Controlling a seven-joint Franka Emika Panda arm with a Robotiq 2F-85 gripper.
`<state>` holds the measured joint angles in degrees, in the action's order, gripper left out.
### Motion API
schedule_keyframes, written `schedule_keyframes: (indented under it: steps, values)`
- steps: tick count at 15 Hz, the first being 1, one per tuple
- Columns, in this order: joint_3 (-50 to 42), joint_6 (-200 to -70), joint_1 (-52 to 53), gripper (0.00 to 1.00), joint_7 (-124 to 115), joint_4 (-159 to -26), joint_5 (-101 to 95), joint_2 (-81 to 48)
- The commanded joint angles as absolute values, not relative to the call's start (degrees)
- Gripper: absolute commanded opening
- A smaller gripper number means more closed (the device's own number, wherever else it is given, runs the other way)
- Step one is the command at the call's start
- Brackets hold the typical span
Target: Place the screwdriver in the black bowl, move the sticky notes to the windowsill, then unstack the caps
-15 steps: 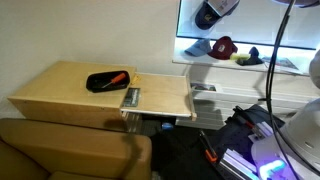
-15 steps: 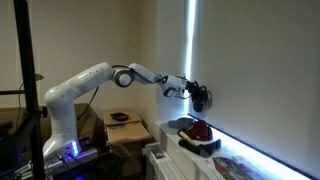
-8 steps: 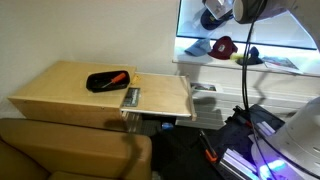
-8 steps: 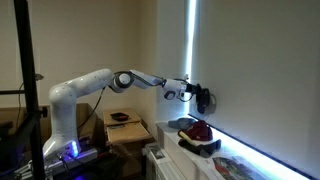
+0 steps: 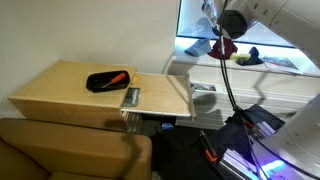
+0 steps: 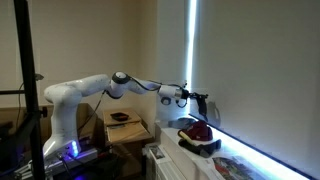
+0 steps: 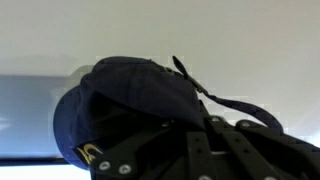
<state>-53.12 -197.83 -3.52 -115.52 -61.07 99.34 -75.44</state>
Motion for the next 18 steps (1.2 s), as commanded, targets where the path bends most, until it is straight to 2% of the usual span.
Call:
schedule_keyframes:
  steps: [1,2,3,4,8,9,10,12,17,18]
  values:
    - [-58.9,-197.6,-5.7,0.01,-129.3,-48.1,102.5,-88.1]
    - [-61.2,-197.9,-5.8,0.01,-134.4,-45.6,102.3,-91.7]
    - [-55.3,-198.9,-6.7,0.01,-135.3,-47.6,93.8,-84.4]
    - [-57.5,-198.2,-6.7,0.01,-140.8,-46.7,90.8,-86.4]
    - [-56.9,-198.0,-10.1,0.01,-155.4,-41.3,80.8,-86.3]
    - [-55.5,-198.0,-11.8,0.29,-150.8,-37.2,85.3,-85.9]
    - [-53.7,-198.0,-13.9,0.30,-150.5,-33.9,83.8,-85.7]
    - [-47.4,-197.9,-17.8,0.42,-149.9,-27.4,78.0,-85.2]
    - [-24.1,-194.6,-26.4,0.79,-149.7,-13.4,54.0,-86.6]
    - [-19.5,-194.6,-25.2,0.87,-149.7,-14.8,49.8,-86.4]
